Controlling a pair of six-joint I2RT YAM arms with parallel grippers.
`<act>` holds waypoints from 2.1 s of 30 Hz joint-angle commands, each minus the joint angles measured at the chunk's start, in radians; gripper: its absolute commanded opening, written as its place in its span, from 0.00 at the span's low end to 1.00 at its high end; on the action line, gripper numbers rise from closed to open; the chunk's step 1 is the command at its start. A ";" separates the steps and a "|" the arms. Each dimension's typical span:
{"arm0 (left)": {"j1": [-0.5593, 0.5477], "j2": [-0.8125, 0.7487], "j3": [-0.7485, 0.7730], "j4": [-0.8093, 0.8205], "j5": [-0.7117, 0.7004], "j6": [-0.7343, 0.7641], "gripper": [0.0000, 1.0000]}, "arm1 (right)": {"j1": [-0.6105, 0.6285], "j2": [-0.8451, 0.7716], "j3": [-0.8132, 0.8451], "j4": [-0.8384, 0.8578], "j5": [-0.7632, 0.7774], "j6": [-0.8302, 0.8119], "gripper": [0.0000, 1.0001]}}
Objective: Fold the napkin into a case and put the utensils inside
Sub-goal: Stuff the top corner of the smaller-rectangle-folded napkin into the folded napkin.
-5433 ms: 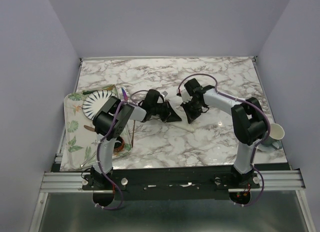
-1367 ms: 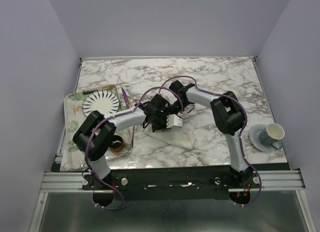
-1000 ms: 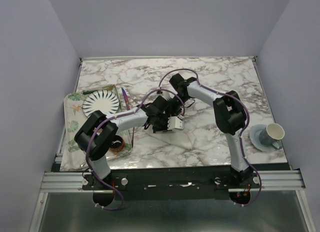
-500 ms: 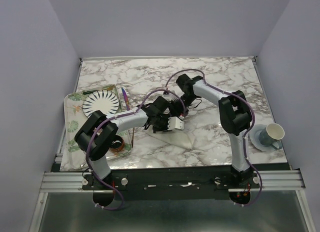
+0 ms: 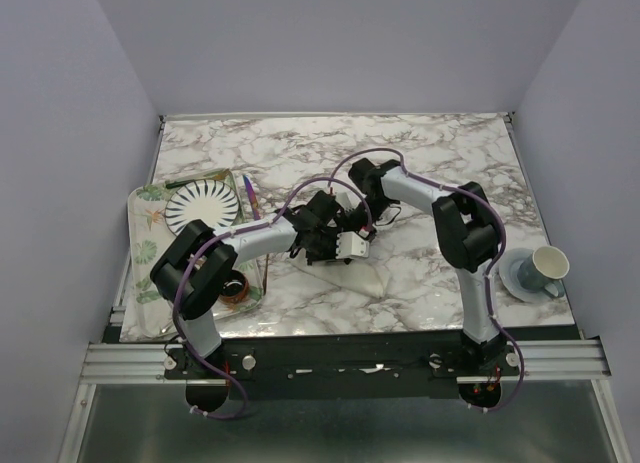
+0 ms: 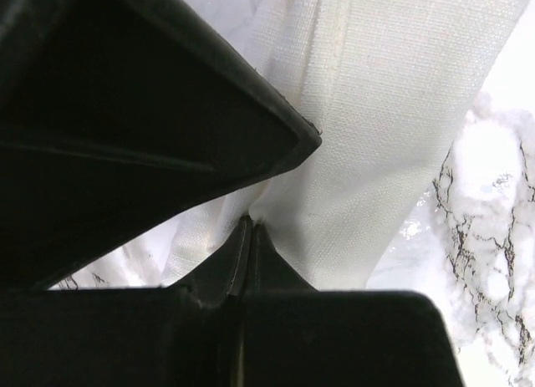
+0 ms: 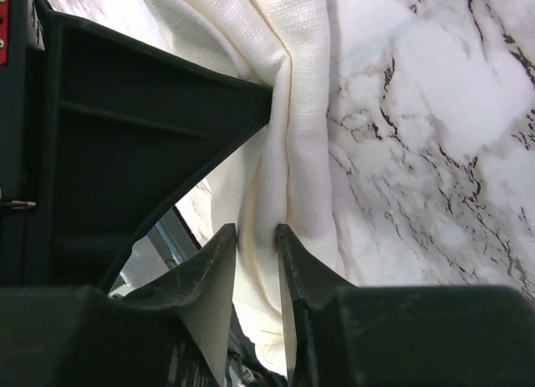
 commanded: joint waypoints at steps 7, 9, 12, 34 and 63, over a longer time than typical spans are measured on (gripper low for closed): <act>0.001 0.017 0.028 -0.013 -0.018 -0.088 0.11 | 0.009 0.016 -0.039 0.009 0.072 -0.030 0.01; 0.028 -0.021 0.043 -0.010 -0.001 -0.136 0.23 | 0.010 0.013 -0.062 0.028 0.098 -0.028 0.01; 0.103 -0.107 0.067 -0.004 0.080 -0.263 0.38 | 0.010 0.004 -0.079 0.051 0.150 -0.011 0.01; 0.490 -0.450 -0.078 0.322 0.491 -1.090 0.99 | 0.013 0.067 0.104 0.066 0.420 -0.131 0.01; 0.309 0.219 -0.196 1.029 0.387 -1.803 0.00 | 0.015 0.035 0.058 0.135 0.489 -0.266 0.01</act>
